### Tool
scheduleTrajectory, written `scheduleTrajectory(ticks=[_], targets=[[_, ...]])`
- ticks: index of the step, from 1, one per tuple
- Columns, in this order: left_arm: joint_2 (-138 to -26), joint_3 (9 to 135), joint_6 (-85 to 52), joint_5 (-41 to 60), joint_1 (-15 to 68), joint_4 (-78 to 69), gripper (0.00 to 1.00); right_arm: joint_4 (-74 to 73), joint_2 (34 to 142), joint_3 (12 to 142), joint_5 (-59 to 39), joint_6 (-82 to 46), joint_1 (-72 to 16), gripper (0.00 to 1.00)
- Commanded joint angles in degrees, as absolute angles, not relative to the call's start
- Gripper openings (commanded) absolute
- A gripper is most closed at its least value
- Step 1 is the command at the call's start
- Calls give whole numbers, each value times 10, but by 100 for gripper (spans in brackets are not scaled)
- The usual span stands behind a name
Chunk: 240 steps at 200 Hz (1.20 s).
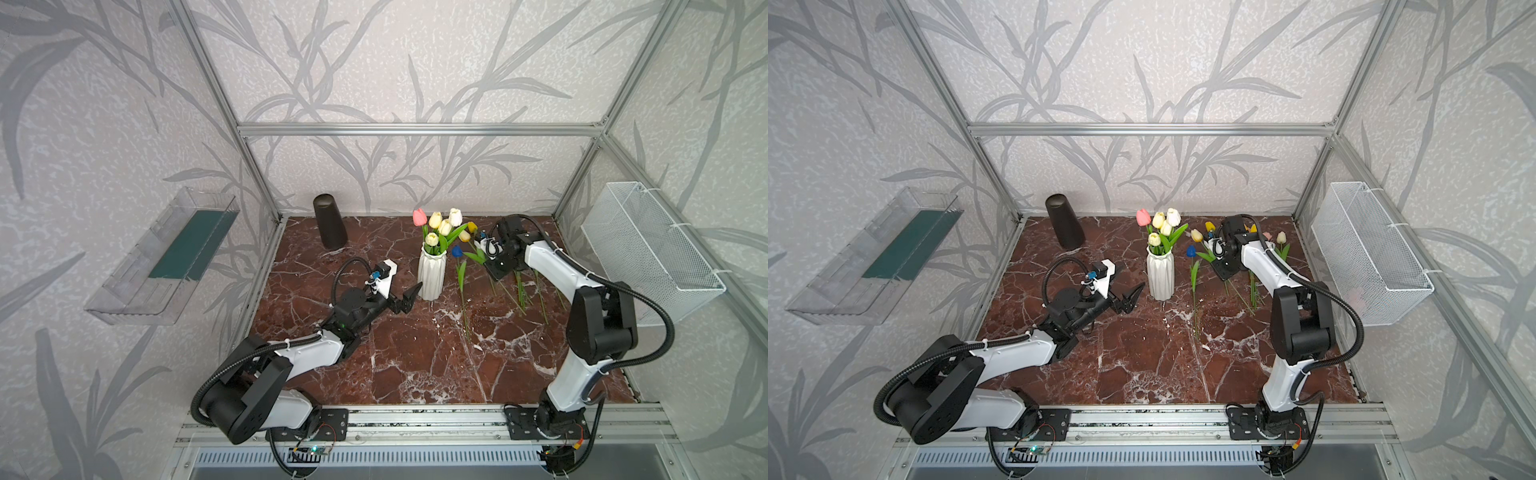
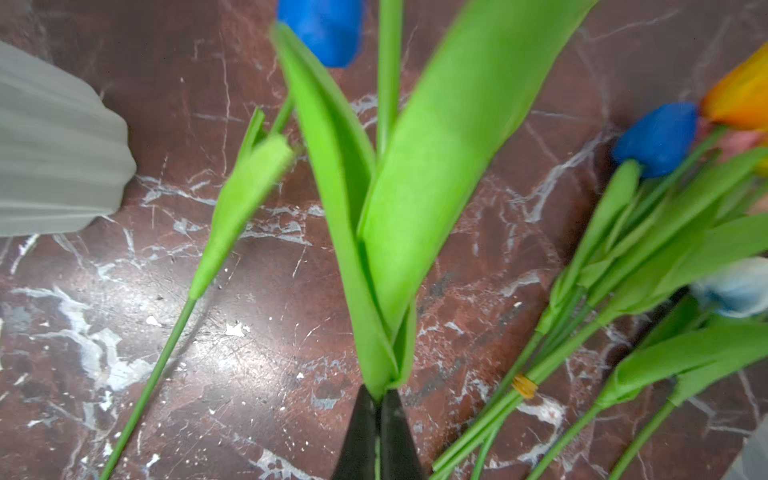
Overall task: Arrange the flowers into the vase
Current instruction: 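Lift the yellow tulip high with the right gripper while the left gripper nears the vase, then carry the yellow tulip over the vase while the left gripper steadies the vase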
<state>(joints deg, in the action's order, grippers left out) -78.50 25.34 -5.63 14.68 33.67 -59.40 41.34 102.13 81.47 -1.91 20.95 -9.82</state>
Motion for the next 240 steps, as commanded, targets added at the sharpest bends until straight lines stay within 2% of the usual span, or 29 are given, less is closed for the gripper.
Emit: scheduleTrajectory(ticks=[1, 20, 57, 68, 87, 105, 128, 161, 182, 202, 240], targets=[[-773, 261, -57, 152, 334, -608, 93, 444, 1006, 838, 3, 154, -92, 0], [-774, 261, -56, 152, 334, -610, 93, 424, 981, 833, 38, 119, -92, 0], [-755, 265, -63, 150, 334, -601, 93, 349, 843, 794, -61, 58, -93, 0], [-744, 271, -62, 149, 333, -589, 93, 271, 774, 754, -118, 34, -93, 0], [-734, 292, -62, 158, 332, -561, 93, 36, 654, 634, -232, -42, -94, 0], [-740, 329, -60, 189, 331, -529, 93, -112, 598, 567, -295, -110, -93, 0], [-766, 366, -59, 215, 332, -532, 93, -288, 591, 520, -388, -213, -96, 0], [-811, 436, -58, 242, 333, -503, 94, -504, 602, 460, -404, -310, -109, 0], [-844, 472, -61, 254, 333, -502, 94, -606, 616, 427, -391, -322, -126, 0], [-866, 502, -61, 236, 332, -480, 89, -626, 626, 425, -366, -303, -147, 0], [-887, 538, -45, 195, 328, -440, 66, -595, 643, 438, -310, -187, -211, 0]])
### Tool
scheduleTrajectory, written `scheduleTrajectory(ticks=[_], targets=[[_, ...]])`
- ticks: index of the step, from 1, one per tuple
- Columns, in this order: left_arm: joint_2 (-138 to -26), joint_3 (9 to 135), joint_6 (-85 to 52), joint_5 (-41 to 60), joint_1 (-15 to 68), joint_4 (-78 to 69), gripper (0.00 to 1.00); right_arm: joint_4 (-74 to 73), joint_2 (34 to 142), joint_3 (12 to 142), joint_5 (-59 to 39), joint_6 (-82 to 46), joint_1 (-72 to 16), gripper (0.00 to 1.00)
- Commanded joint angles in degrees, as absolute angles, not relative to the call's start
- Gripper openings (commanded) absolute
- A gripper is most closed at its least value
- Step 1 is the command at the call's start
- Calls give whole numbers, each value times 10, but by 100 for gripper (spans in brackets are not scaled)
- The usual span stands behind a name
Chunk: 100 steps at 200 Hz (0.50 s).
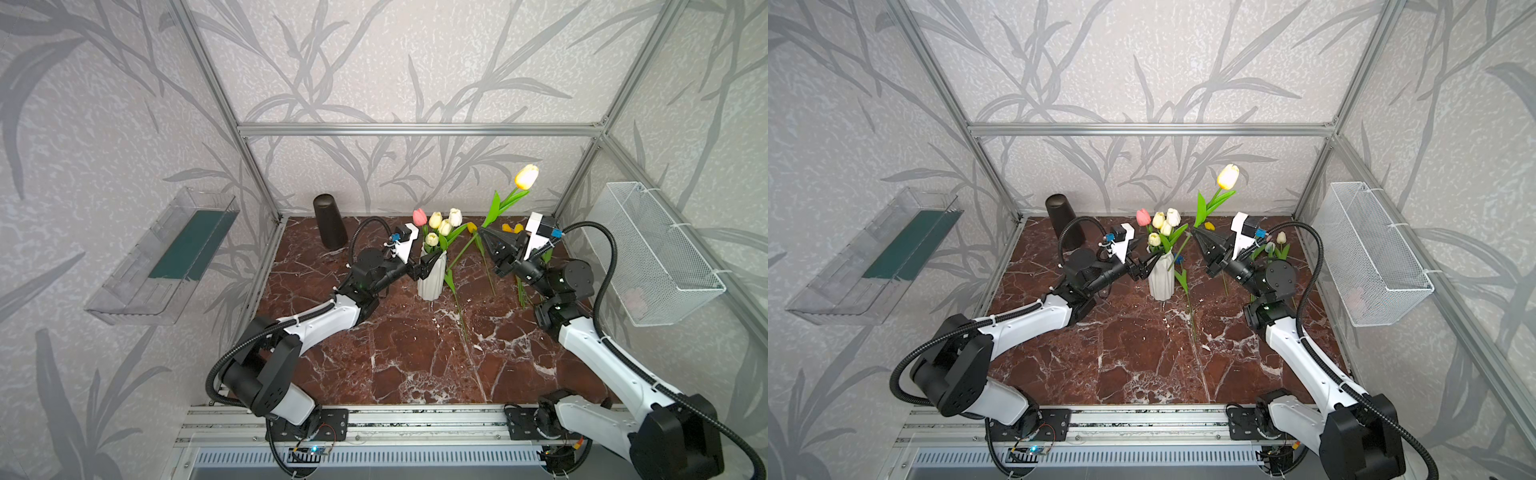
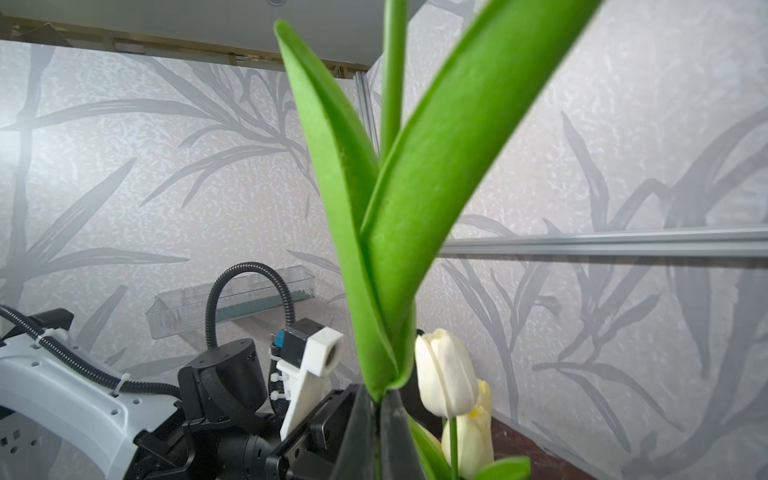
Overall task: Arrange the flowers into the vase
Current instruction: 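Carry the yellow tulip over the vase while the left gripper steadies the vase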
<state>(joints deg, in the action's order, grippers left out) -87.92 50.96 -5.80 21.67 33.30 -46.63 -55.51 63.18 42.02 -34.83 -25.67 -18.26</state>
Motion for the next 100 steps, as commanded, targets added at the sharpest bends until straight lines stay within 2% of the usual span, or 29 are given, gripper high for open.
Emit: scheduleTrajectory(ticks=[1, 40, 61, 100], targets=[[-887, 538, -44, 195, 329, -440, 66, -595, 644, 438, -308, -185, -213, 0], [-895, 551, -44, 196, 318, -436, 53, -598, 680, 448, -263, -120, -245, 0], [-902, 558, -47, 204, 311, -436, 39, -606, 699, 452, -246, -99, -253, 0], [-910, 567, -49, 212, 305, -440, 36, -624, 715, 458, -229, -102, -256, 0]])
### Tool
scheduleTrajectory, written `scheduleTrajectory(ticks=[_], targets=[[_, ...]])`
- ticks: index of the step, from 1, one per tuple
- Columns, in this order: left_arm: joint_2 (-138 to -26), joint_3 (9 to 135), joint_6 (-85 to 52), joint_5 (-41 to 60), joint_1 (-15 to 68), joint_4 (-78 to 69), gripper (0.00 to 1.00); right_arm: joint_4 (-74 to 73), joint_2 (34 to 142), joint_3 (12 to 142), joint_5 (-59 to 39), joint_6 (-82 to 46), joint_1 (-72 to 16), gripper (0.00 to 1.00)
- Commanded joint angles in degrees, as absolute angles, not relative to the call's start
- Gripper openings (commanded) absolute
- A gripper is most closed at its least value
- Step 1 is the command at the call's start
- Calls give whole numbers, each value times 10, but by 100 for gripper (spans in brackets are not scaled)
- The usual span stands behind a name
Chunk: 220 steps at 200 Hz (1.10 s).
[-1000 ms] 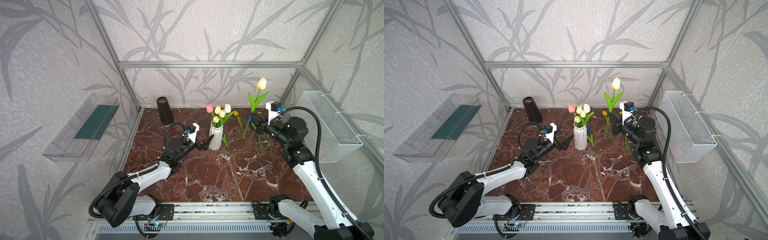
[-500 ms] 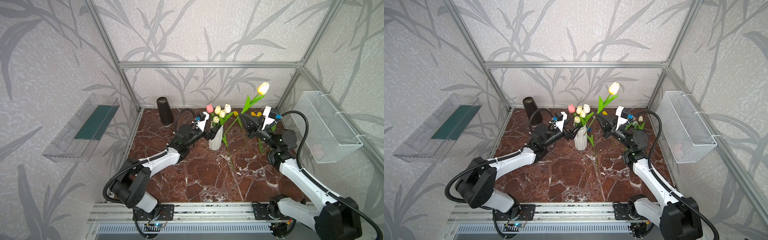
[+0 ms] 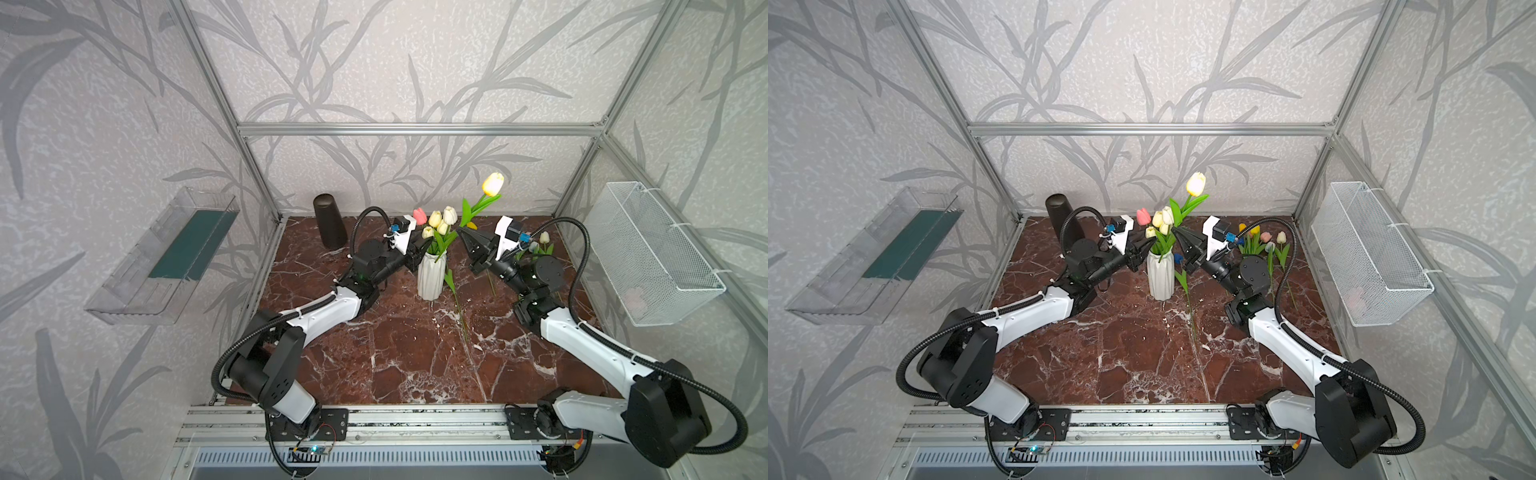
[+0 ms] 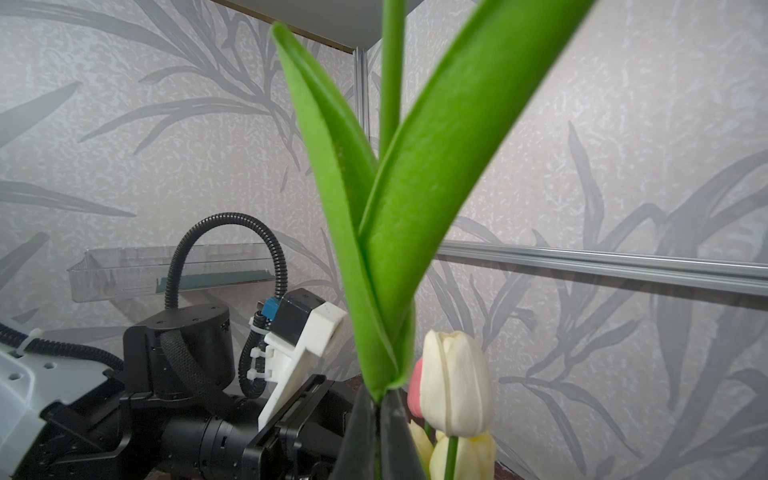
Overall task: Arrange the flowers into the vase
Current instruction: 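Carry the yellow tulip over the vase while the left gripper steadies the vase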
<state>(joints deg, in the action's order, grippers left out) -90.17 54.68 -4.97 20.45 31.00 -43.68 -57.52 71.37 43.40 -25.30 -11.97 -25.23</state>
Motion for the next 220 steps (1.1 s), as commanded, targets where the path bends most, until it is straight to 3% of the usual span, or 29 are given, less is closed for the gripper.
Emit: scheduleTrajectory(ticks=[1, 60, 129, 220], targets=[[-909, 567, -49, 212, 306, -440, 36, -624, 715, 459, -229, -102, -256, 0], [-910, 575, -59, 215, 305, -458, 36, -602, 716, 477, -216, -90, -258, 0], [-913, 587, -73, 222, 304, -471, 26, -615, 769, 483, -216, -75, -260, 0], [-899, 602, -80, 232, 305, -477, 27, -525, 799, 485, -242, -40, -278, 0]])
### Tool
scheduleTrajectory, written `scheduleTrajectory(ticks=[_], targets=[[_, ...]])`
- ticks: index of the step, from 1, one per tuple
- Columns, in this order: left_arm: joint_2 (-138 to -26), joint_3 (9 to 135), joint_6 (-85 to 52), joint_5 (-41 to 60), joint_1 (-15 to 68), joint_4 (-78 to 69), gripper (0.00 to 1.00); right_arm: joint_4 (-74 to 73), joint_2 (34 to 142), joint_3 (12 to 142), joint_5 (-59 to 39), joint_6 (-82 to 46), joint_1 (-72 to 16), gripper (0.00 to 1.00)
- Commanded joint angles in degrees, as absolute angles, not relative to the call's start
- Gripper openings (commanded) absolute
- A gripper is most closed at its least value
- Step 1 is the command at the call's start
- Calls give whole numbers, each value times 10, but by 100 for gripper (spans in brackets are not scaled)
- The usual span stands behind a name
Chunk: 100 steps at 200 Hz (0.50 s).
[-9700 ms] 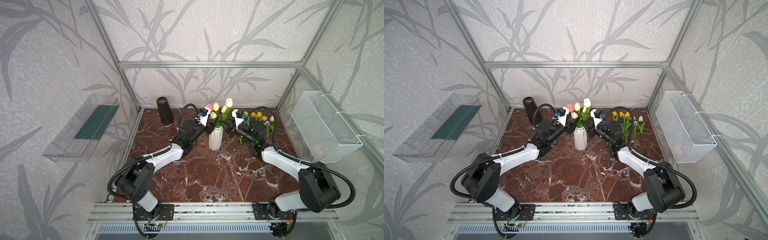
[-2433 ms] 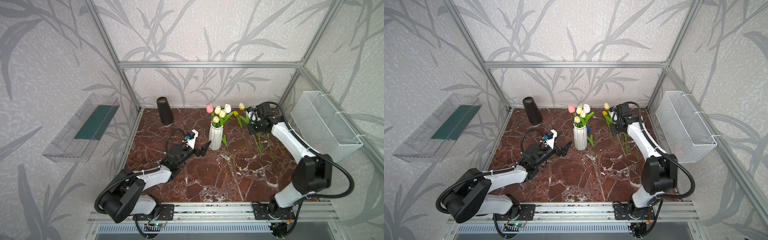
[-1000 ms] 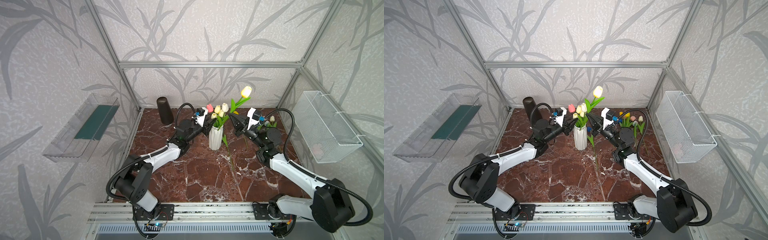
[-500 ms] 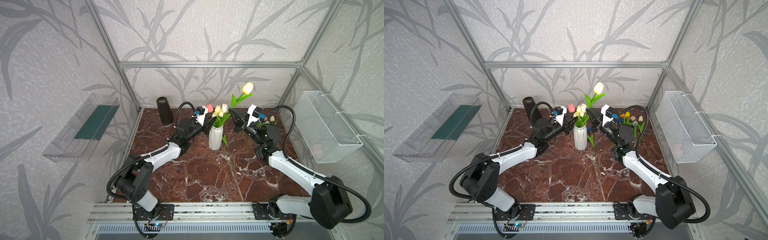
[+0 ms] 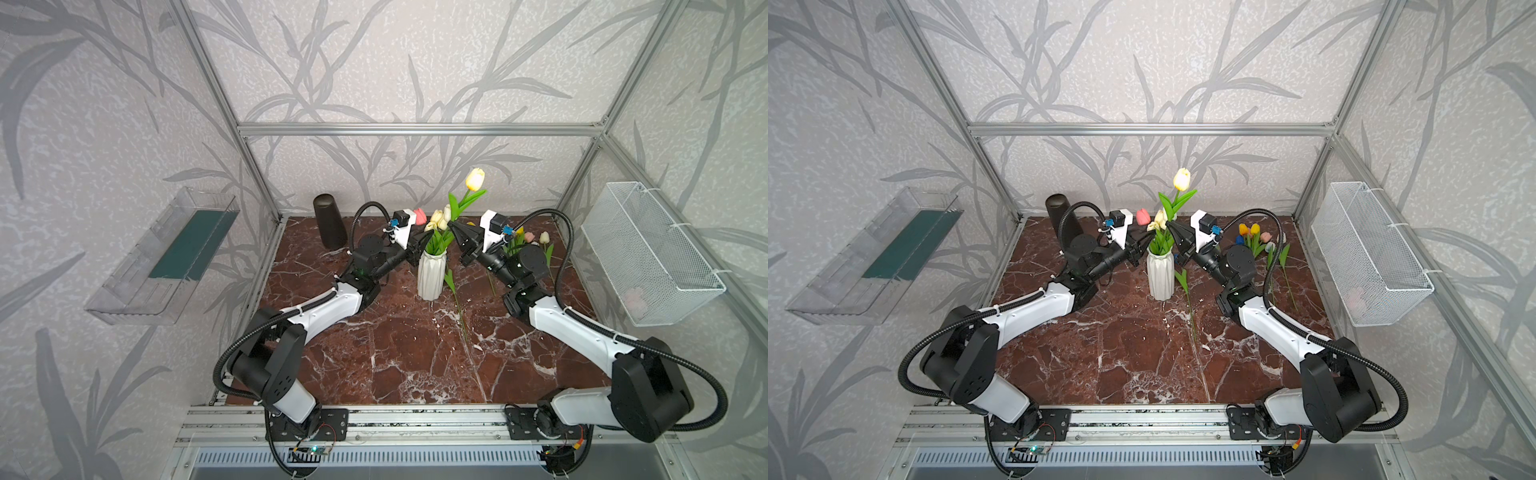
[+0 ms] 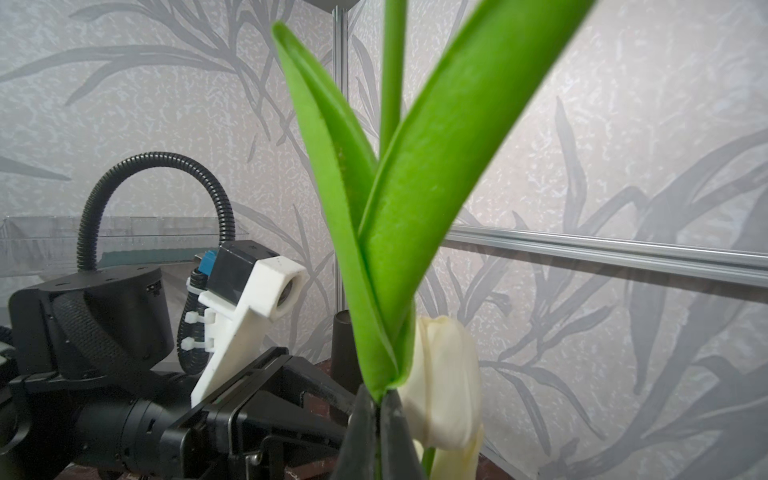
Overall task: Arrange the flowers into the vase
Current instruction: 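Carry the yellow tulip over the vase while the left gripper steadies the vase, then lower the yellow tulip stem into the white vase with the right gripper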
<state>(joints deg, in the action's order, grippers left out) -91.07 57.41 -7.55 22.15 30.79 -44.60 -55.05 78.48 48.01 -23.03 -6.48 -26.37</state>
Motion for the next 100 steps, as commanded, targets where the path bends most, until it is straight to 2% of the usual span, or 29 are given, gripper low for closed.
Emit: scheduleTrajectory(ticks=[1, 82, 100], targets=[[-898, 602, -81, 232, 305, -477, 27, -524, 800, 485, -241, -39, -278, 0], [-897, 592, -84, 234, 306, -492, 28, -483, 833, 448, -191, 32, -310, 0], [-896, 590, -84, 234, 305, -496, 32, -472, 846, 449, -184, 44, -311, 0]])
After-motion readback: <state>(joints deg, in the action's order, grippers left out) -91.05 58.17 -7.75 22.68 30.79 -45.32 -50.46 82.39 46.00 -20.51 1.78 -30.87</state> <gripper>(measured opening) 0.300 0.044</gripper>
